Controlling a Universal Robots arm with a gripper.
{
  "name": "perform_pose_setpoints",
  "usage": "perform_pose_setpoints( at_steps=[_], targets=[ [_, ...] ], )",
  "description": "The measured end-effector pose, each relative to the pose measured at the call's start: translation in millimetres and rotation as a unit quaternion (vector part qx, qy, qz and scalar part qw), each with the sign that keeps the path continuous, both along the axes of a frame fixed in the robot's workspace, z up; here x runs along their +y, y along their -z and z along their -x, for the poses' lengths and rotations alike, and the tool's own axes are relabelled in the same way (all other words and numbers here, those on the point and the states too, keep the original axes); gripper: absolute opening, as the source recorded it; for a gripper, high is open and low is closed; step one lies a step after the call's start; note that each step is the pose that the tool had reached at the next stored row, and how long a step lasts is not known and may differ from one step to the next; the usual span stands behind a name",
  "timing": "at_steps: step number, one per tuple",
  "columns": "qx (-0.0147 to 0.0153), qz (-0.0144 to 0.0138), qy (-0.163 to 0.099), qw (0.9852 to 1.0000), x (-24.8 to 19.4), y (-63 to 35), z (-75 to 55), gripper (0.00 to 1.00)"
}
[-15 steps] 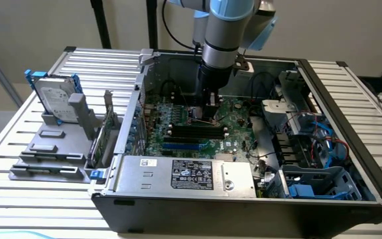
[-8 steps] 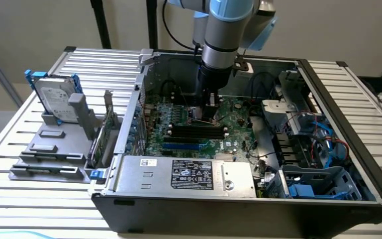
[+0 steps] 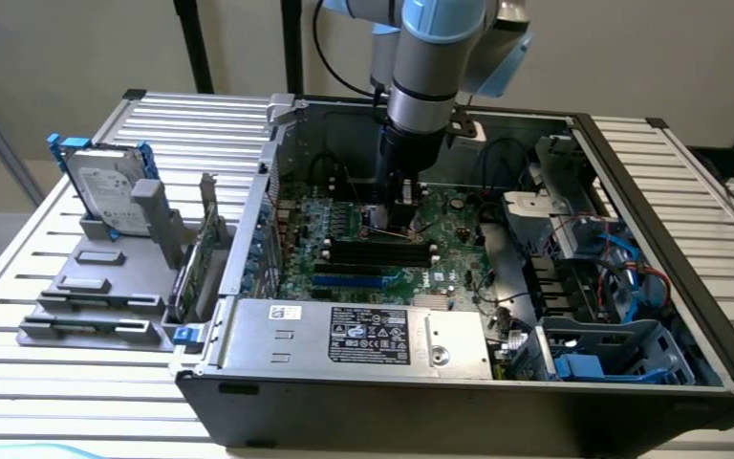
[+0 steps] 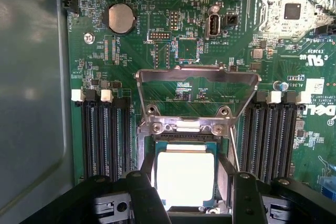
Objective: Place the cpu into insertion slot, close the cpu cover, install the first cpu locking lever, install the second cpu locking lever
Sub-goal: 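Place the cpu into insertion slot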
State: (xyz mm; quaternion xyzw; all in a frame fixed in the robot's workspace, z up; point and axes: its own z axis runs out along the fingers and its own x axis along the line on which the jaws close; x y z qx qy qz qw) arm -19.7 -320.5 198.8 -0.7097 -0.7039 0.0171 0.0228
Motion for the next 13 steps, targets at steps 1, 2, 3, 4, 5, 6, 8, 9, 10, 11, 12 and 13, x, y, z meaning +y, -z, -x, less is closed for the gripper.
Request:
perform_pose_setpoints(
  at_steps=[1, 2, 3, 4, 5, 6, 8, 9, 10, 11, 12, 13],
  targets=[
    [0.0, 0.0002, 0.001, 1.0, 0.2, 0.3, 0.0, 0.55],
    [0.0, 0.0005, 0.001, 1.0, 0.3, 0.5, 0.0, 0.55],
    [0.0, 0.0008, 0.001, 1.0, 0.3, 0.8, 0.0, 0.55],
    [0.0, 0.0013, 0.002, 1.0, 0.3, 0.9, 0.0, 0.55],
    [0.0, 0.0018, 0.002, 1.0, 0.3, 1.0, 0.0, 0.55],
    [0.0, 0.0021, 0.002, 1.0, 0.3, 1.2, 0.0, 0.55],
    [0.0, 0.0028, 0.002, 1.0, 0.3, 1.4, 0.0, 0.55],
    [0.0, 0.003, 0.002, 1.0, 0.3, 1.5, 0.0, 0.55],
    [0.0, 0.0033, 0.002, 1.0, 0.3, 1.6, 0.0, 0.55],
    [0.0, 0.0036, 0.002, 1.0, 0.3, 1.7, 0.0, 0.55],
    [0.0001, 0.0039, 0.002, 1.0, 0.3, 1.7, 0.0, 0.55],
    [0.0, 0.0041, 0.003, 1.0, 0.3, 1.8, 0.0, 0.55]
  ],
)
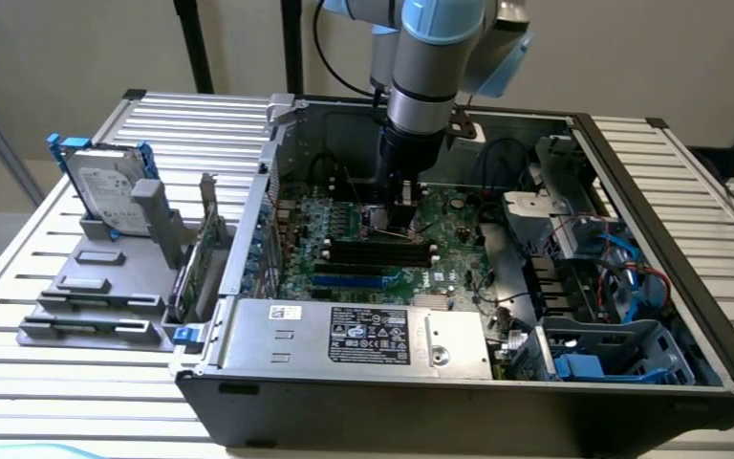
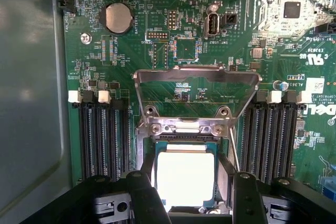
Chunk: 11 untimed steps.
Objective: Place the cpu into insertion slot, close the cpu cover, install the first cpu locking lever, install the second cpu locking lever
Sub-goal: 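Place the cpu into insertion slot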
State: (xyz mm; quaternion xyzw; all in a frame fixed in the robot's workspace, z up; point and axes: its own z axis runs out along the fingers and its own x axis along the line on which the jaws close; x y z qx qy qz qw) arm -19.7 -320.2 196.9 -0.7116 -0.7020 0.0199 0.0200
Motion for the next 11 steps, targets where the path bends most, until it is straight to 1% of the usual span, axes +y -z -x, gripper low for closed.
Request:
perform_pose_setpoints(
  at_steps=[11],
  targets=[
    [0.0, 0.0004, 0.001, 1.0, 0.0, 0.7, -0.7, 0.55]
  ],
)
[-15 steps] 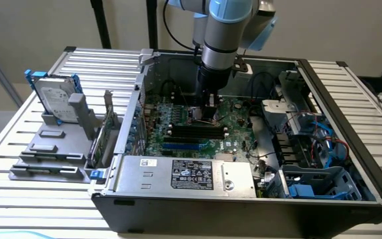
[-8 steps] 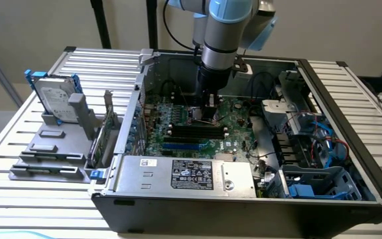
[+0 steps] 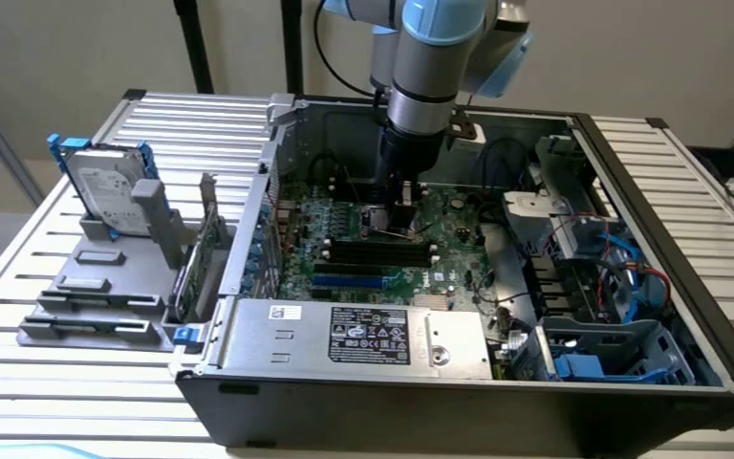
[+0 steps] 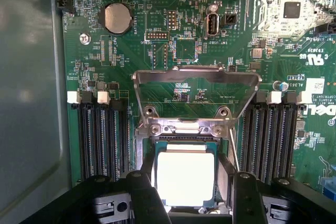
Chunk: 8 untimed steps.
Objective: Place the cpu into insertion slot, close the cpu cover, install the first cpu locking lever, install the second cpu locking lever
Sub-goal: 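Place the cpu into insertion slot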
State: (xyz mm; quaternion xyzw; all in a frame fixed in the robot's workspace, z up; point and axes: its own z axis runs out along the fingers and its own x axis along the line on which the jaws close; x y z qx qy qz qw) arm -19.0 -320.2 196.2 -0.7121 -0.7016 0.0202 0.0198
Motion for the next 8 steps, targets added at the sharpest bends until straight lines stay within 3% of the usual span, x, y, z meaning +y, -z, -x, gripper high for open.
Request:
perform_pose_setpoints(
  at_steps=[8],
  targets=[
    [0.0, 0.0, 0.0, 1.0, 0.0, 0.6, -0.2, 0.55]
  ],
)
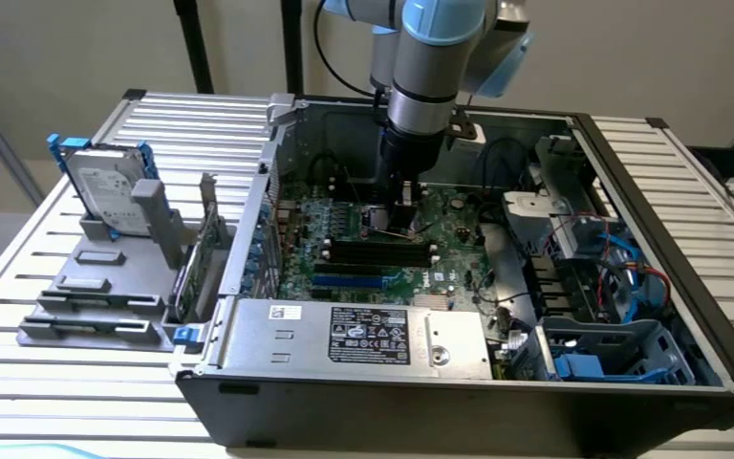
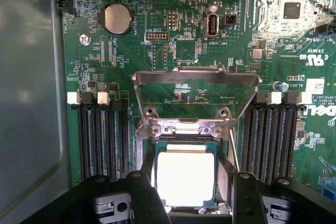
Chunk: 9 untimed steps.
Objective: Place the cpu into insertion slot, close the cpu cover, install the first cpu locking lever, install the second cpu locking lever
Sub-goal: 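Place the cpu into insertion slot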
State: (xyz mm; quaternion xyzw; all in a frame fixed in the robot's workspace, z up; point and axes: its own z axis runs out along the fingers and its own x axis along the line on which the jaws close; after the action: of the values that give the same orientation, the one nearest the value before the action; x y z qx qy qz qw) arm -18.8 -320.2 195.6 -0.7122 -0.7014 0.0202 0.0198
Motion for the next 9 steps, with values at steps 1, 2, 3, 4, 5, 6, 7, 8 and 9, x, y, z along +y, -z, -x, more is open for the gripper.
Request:
perform_pose_setpoints(
  at_steps=[1, 2, 3, 4, 5, 6, 7, 8, 9],
  targets=[
    [0.0, 0.0, 0.0, 1.0, 0.0, 0.1, 0.0, 0.55],
    [0.0, 0.0, 0.0, 1.0, 0.0, 0.2, 0.0, 0.55],
    [0.0, 0.0, 0.0, 1.0, 0.0, 0.3, 0.0, 0.55],
    [0.0, 0.0, 0.0, 1.0, 0.0, 0.4, 0.0, 0.55],
    [0.0, 0.0, 0.0, 1.0, 0.0, 0.5, 0.0, 0.55],
    [0.0, 0.0001, 0.0, 1.0, 0.0, 0.6, 0.0, 0.55],
    [0.0, 0.0001, 0.0, 1.0, 0.0, 0.7, 0.0, 0.55],
    [0.0, 0.0001, 0.0, 1.0, 0.0, 0.8, 0.0, 0.55],
    [0.0, 0.0002, 0.0, 1.0, 0.0, 0.9, 0.0, 0.55]
  ],
)
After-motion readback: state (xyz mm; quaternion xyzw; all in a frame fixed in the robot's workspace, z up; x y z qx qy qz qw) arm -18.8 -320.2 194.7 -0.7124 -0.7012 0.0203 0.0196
